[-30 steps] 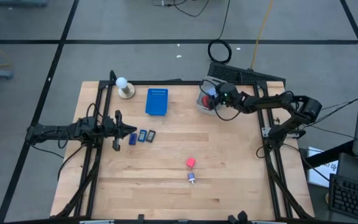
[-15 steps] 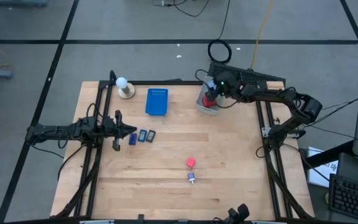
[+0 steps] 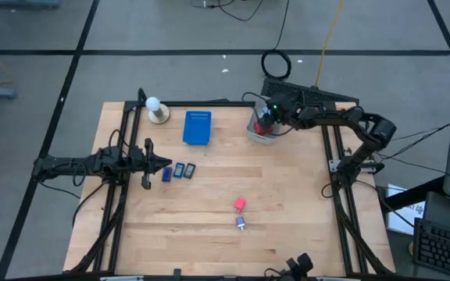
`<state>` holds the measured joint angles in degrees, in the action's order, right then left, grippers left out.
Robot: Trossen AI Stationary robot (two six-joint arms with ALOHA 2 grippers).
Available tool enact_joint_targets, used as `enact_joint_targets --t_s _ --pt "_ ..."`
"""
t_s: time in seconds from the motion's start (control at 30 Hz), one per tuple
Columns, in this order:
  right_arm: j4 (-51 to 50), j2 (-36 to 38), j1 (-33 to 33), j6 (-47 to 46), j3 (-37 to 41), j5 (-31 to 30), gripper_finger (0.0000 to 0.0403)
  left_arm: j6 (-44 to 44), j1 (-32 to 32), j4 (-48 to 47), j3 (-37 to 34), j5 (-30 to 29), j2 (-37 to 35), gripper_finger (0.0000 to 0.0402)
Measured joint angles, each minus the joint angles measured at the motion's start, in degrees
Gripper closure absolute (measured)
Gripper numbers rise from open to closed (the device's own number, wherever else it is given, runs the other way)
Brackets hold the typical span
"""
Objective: Pick & Place Office items
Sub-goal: Put the blue charger adapter into the gray bin
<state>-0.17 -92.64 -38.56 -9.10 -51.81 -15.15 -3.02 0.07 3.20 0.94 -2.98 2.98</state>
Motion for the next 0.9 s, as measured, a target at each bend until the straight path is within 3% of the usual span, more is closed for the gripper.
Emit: enact_joint_targets --t_s 0.47,0.9 --pt "2.77 -3.15 0.05 1.09 -0.15 0.10 0.0186 -0.01 -0.01 0.00 0.01 0.01 0.02 0.0380" --pt "2.00 -3.41 0.05 1.77 0.11 0.43 0.0147 -0.01 -0.01 0.00 0.01 0.00 0.01 0.0380"
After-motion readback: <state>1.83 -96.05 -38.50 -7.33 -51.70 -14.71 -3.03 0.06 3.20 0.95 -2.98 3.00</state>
